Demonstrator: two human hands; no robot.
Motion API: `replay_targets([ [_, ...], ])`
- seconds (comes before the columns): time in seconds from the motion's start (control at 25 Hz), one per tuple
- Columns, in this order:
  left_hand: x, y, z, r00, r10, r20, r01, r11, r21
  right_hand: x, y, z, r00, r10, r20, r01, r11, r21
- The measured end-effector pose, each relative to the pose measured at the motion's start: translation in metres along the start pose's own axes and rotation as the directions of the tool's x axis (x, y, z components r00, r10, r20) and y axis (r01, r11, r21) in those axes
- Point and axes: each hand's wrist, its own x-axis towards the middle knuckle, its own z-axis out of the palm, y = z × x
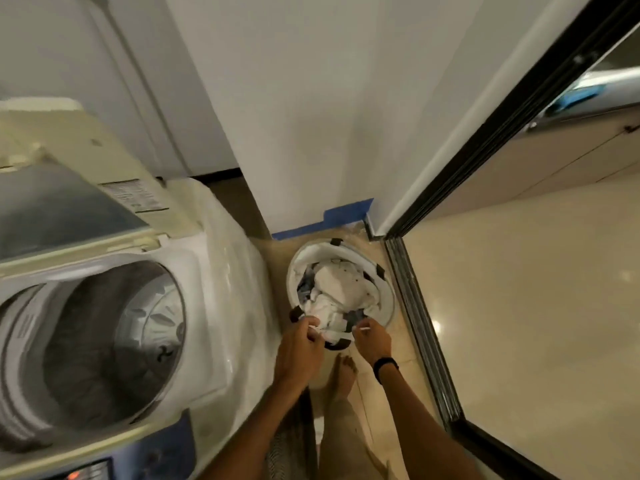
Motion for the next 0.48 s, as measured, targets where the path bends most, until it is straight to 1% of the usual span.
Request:
replay_targets([
  [0.04, 0.021, -0.002, 0.024, 0.997, -0.053, 0.050, 0.052, 0.998, 0.019, 0.024, 0.006, -0.002, 0.999, 0.018, 0.043, -0.018, 1.000, -0.006],
  [0.12, 0.071, -0.013, 0.072, 0.974, -0.176, 0.144, 0.173, 0.984, 0.039, 0.081, 0.021, 0.001, 0.996, 0.039, 0.080, -0.038, 0.999, -0.007],
  [0.16, 0.101, -0.023, 0.096, 0.955, -0.249, 0.163, 0.246, 0.969, 0.035, 0.114, 0.031, 0.007, 0.995, 0.041, 0.088, -0.040, 0.999, -0.016],
  [0.24, 0.163, -0.051, 0.141, 0.907, -0.395, 0.146, 0.399, 0.917, 0.006, 0.178, 0.049, 0.029, 0.992, 0.049, 0.114, -0.045, 0.998, -0.036],
  [0.28, 0.199, -0.068, 0.164, 0.884, -0.447, 0.137, 0.453, 0.892, -0.008, 0.214, 0.058, 0.044, 0.991, 0.060, 0.123, -0.056, 0.998, -0.033],
  [0.32, 0.232, -0.087, 0.186, 0.871, -0.474, 0.129, 0.481, 0.877, -0.025, 0.249, 0.069, 0.060, 0.991, 0.059, 0.117, -0.057, 0.998, -0.019],
  [0.4, 0.310, -0.129, 0.239, 0.888, -0.446, 0.113, 0.454, 0.890, -0.051, 0.327, 0.098, 0.101, 0.998, -0.003, 0.066, 0.004, 1.000, -0.019],
  [0.48, 0.375, -0.165, 0.276, 0.904, -0.419, 0.088, 0.426, 0.901, -0.086, 0.390, 0.123, 0.146, 0.997, -0.065, 0.047, 0.069, 0.993, -0.096],
])
